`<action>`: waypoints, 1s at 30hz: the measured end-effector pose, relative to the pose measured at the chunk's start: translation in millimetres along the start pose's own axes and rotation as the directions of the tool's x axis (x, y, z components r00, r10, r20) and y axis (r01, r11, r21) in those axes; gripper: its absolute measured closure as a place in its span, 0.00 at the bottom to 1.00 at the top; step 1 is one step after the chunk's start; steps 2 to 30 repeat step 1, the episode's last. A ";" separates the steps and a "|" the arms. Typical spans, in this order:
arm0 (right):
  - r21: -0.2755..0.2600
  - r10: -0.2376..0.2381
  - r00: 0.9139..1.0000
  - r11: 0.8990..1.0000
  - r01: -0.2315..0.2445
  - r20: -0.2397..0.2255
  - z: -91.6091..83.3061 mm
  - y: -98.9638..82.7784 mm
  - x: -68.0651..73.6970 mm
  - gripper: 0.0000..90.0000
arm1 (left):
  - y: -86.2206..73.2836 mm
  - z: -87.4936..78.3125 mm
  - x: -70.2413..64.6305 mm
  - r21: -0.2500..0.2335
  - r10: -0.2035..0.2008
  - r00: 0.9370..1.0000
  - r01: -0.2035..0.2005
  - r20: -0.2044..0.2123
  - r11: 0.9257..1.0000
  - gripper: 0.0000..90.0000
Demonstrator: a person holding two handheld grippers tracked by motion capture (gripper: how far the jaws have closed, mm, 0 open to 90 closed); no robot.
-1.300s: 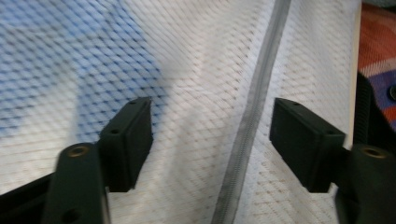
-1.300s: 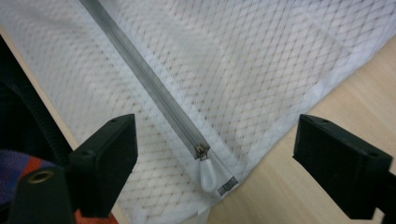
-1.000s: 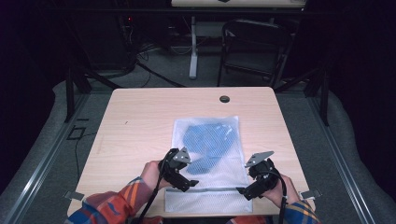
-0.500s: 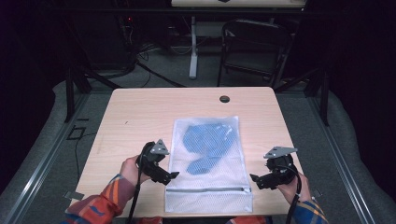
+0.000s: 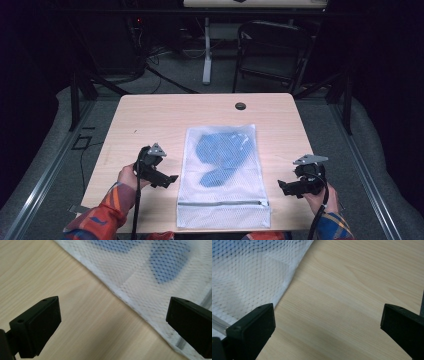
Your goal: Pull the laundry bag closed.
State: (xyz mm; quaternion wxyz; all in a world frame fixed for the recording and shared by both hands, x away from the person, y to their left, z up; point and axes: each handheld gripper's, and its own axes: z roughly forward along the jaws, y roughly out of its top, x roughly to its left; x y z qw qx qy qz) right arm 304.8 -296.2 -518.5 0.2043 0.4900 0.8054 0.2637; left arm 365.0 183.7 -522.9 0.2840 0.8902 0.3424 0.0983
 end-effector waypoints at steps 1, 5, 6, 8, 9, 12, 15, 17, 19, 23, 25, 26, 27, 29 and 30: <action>0.013 0.006 1.000 1.000 -0.006 0.005 1.8 -0.5 -1.3 0.00 | 0.0 0.0 0.0 0.000 0.000 1.000 0.000 0.000 1.000 0.00; 0.013 0.006 1.000 1.000 -0.006 0.005 1.8 -0.5 -1.3 0.00 | 0.0 0.0 0.0 0.000 0.000 1.000 0.000 0.000 1.000 0.00; 0.013 0.006 1.000 1.000 -0.006 0.005 1.8 -0.5 -1.3 0.00 | 0.0 0.0 0.0 0.000 0.000 1.000 0.000 0.000 1.000 0.00; 0.013 0.006 1.000 1.000 -0.006 0.005 1.8 -0.5 -1.3 0.00 | 0.0 0.0 0.0 0.000 0.000 1.000 0.000 0.000 1.000 0.00; 0.013 0.006 1.000 1.000 -0.006 0.005 1.8 -0.5 -1.3 0.00 | 0.0 0.0 0.0 0.000 0.000 1.000 0.000 0.000 1.000 0.00; 0.013 0.006 1.000 1.000 -0.006 0.005 1.8 -0.5 -1.3 0.00 | 0.0 0.0 0.0 0.000 0.000 1.000 0.000 0.000 1.000 0.00; 0.013 0.006 1.000 1.000 -0.006 0.005 1.8 -0.5 -1.3 0.00 | 0.0 0.0 0.0 0.000 0.000 1.000 0.000 0.000 1.000 0.00; 0.013 0.006 1.000 1.000 -0.006 0.005 1.8 -0.5 -1.3 0.00 | 0.0 0.0 0.0 0.000 0.000 1.000 0.000 0.000 1.000 0.00; 0.013 0.006 1.000 1.000 -0.006 0.005 1.8 -0.5 -1.3 0.00 | 0.0 0.0 0.0 0.000 0.000 1.000 0.000 0.000 1.000 0.00; 0.013 0.006 1.000 1.000 -0.006 0.005 1.8 -0.5 -1.3 0.00 | 0.0 0.0 0.0 0.000 0.000 1.000 0.000 0.000 1.000 0.00; 0.013 0.006 1.000 1.000 -0.006 0.005 1.8 -0.5 -1.3 0.00 | 0.0 0.0 0.0 0.000 0.000 1.000 0.000 0.000 1.000 0.00; 0.013 0.006 1.000 1.000 -0.006 0.005 1.8 -0.5 -1.3 0.00 | 0.0 0.0 0.0 0.000 0.000 1.000 0.000 0.000 1.000 0.00; 0.013 0.006 1.000 1.000 -0.006 0.005 1.8 -0.5 -1.3 0.00 | 0.0 0.0 0.0 0.000 0.000 1.000 0.000 0.000 1.000 0.00; 0.013 0.006 1.000 1.000 -0.006 0.005 1.8 -0.5 -1.3 0.00 | 0.0 0.0 0.0 0.000 0.000 1.000 0.000 0.000 1.000 0.00; 0.013 0.006 1.000 1.000 -0.006 0.005 1.8 -0.5 -1.3 0.00 | 0.0 0.0 0.0 0.000 0.000 1.000 0.000 0.000 1.000 0.00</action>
